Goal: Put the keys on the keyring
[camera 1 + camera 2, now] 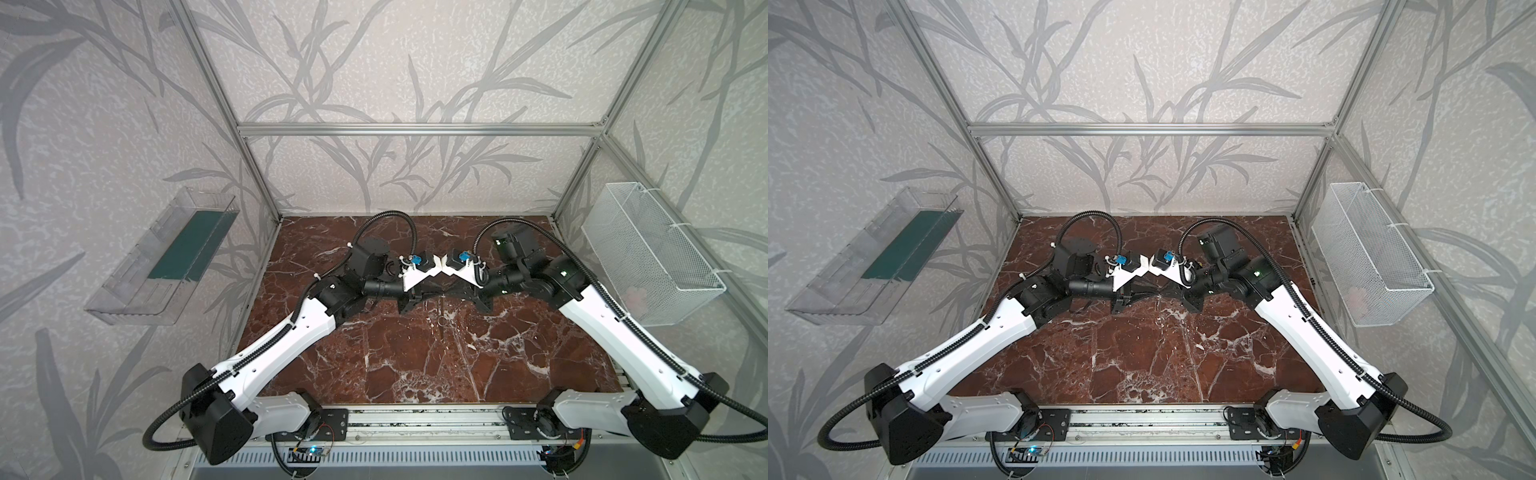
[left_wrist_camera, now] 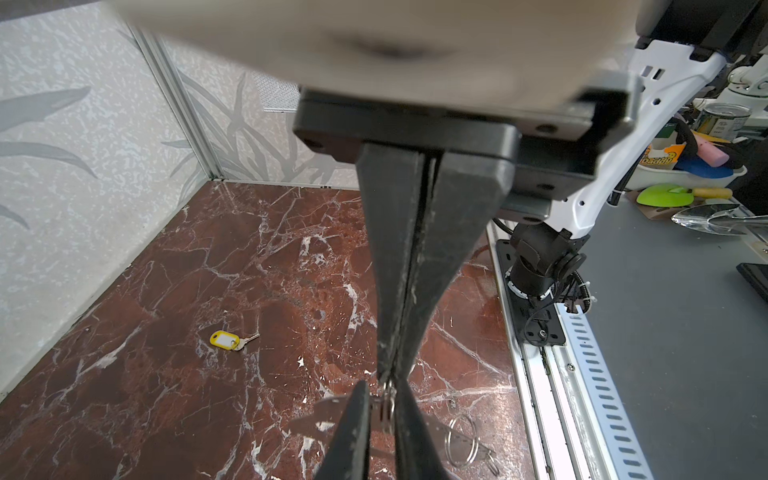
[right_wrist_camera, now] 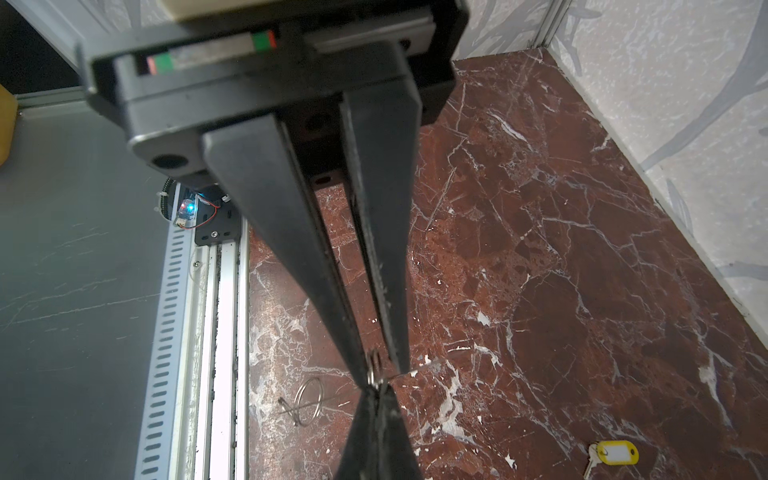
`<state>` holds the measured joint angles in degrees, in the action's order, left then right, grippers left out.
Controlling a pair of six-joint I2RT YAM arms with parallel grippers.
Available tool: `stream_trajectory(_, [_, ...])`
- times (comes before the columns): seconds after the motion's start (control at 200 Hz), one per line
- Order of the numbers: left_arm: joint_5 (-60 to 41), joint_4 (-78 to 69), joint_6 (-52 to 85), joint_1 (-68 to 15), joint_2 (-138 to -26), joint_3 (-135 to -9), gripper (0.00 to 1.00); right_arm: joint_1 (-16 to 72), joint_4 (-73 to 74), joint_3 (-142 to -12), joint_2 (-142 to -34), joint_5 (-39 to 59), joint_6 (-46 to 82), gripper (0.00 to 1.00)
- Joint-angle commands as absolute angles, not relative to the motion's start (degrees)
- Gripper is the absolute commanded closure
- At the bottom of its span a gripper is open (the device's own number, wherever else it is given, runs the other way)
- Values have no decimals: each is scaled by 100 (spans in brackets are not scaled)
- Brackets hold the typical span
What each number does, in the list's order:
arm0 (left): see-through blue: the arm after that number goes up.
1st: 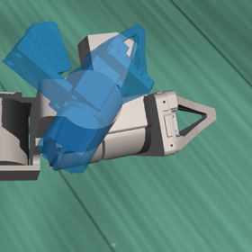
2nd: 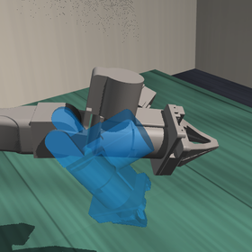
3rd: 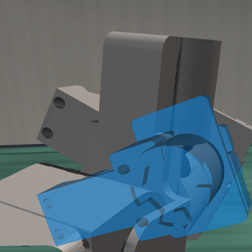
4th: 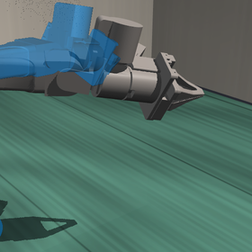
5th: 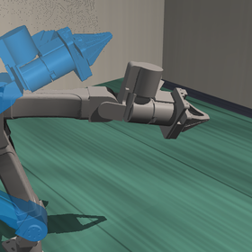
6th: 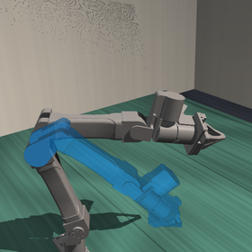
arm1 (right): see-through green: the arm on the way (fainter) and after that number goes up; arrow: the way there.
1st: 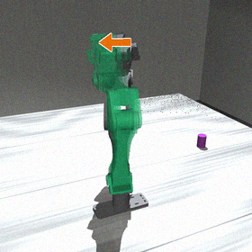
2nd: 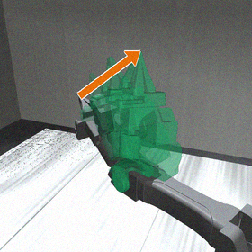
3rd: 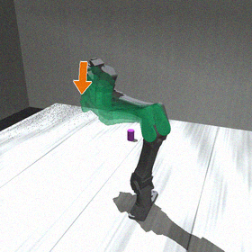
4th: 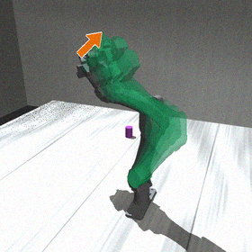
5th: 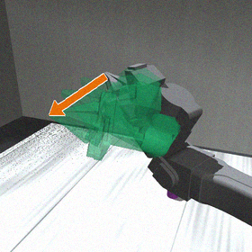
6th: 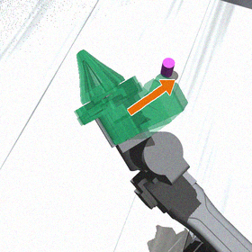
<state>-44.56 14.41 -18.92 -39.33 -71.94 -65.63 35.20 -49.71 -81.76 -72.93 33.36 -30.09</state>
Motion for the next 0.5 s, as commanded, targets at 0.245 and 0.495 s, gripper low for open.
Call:
stream_trajectory(0.245, [-4297,2108,-2241,-4017,-7299,-6756,85,3560,-4834,-8218,-7179,3532,-3067,100])
stream_trajectory(0.495, [-4259,2336,-2363,-4074,-7466,-6940,84,3560,-4816,-8235,-7213,3603,-3083,100])
